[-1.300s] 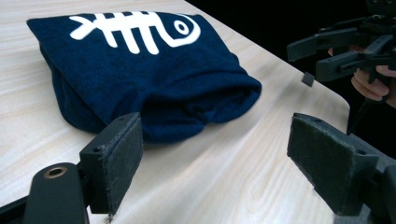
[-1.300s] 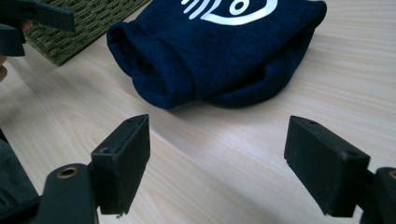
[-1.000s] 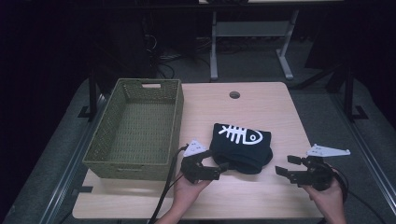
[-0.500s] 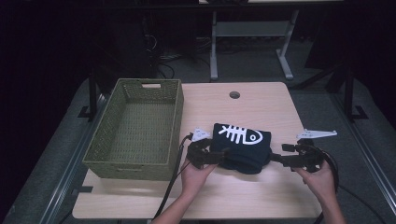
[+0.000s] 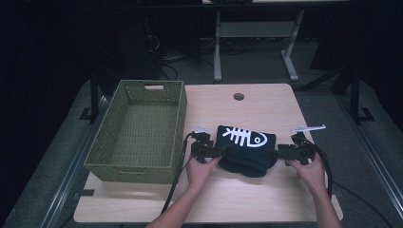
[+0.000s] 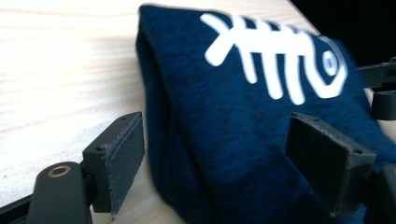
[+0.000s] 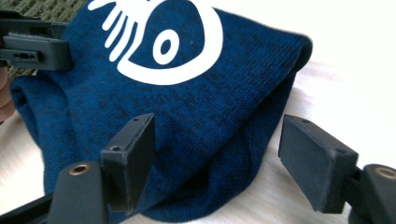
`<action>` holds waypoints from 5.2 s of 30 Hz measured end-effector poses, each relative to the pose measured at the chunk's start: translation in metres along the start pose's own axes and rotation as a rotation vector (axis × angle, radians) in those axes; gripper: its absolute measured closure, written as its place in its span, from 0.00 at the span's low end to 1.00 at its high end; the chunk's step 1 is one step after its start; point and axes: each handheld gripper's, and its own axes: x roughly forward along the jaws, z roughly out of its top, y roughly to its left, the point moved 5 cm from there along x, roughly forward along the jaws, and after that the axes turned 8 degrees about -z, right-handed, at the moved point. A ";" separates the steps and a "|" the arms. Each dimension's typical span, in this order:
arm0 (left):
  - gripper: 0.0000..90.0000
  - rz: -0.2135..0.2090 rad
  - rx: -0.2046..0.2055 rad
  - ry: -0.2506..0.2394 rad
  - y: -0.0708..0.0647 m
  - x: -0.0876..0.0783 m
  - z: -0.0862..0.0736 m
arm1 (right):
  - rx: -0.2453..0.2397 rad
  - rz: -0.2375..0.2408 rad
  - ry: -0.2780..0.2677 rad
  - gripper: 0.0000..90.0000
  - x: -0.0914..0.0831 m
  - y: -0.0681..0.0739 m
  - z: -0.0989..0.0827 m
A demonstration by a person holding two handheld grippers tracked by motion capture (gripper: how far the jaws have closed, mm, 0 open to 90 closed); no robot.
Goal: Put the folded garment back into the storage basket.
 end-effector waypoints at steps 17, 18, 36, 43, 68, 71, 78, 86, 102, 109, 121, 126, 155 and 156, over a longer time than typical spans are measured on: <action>0.31 -0.001 0.009 0.061 -0.004 0.010 -0.008 | 0.009 -0.047 0.028 0.40 0.016 0.005 -0.005; 0.32 -0.008 0.019 0.070 -0.005 0.009 -0.009 | 0.021 -0.042 0.036 0.42 0.016 0.006 -0.007; 0.63 -0.105 0.009 0.065 -0.021 0.004 -0.020 | 0.103 -0.006 -0.082 0.74 0.009 0.018 -0.030; 0.70 -0.152 -0.026 0.037 -0.019 -0.004 -0.025 | 0.119 0.047 -0.101 0.76 -0.002 0.025 -0.034; 0.74 -0.236 0.034 0.004 -0.045 -0.025 -0.011 | 0.119 0.136 -0.155 0.77 -0.043 0.036 -0.030; 0.74 -0.244 0.039 0.000 -0.046 -0.029 -0.006 | 0.124 0.155 -0.160 0.77 -0.047 0.037 -0.027; 0.74 -0.252 0.062 -0.008 -0.052 -0.038 0.004 | 0.113 0.172 -0.162 0.77 -0.055 0.042 -0.020; 0.74 -0.273 0.073 -0.019 -0.057 -0.049 0.013 | 0.106 0.188 -0.163 0.78 -0.065 0.048 -0.011; 0.74 -0.301 0.096 -0.041 -0.064 -0.070 0.029 | 0.097 0.226 -0.172 0.78 -0.079 0.060 0.002; 0.74 -0.306 0.097 -0.051 -0.062 -0.084 0.036 | 0.074 0.236 -0.174 0.78 -0.083 0.073 0.014; 0.74 -0.315 0.103 -0.073 -0.058 -0.107 0.049 | 0.057 0.257 -0.175 0.78 -0.086 0.090 0.031; 0.74 -0.316 0.099 -0.071 -0.056 -0.113 0.053 | 0.060 0.273 -0.170 0.78 -0.087 0.095 0.038; 0.74 -0.307 0.093 -0.090 -0.042 -0.146 0.076 | 0.037 0.333 -0.167 0.78 -0.086 0.122 0.073; 0.74 -0.305 0.084 -0.093 -0.041 -0.148 0.076 | 0.037 0.333 -0.166 0.78 -0.085 0.123 0.075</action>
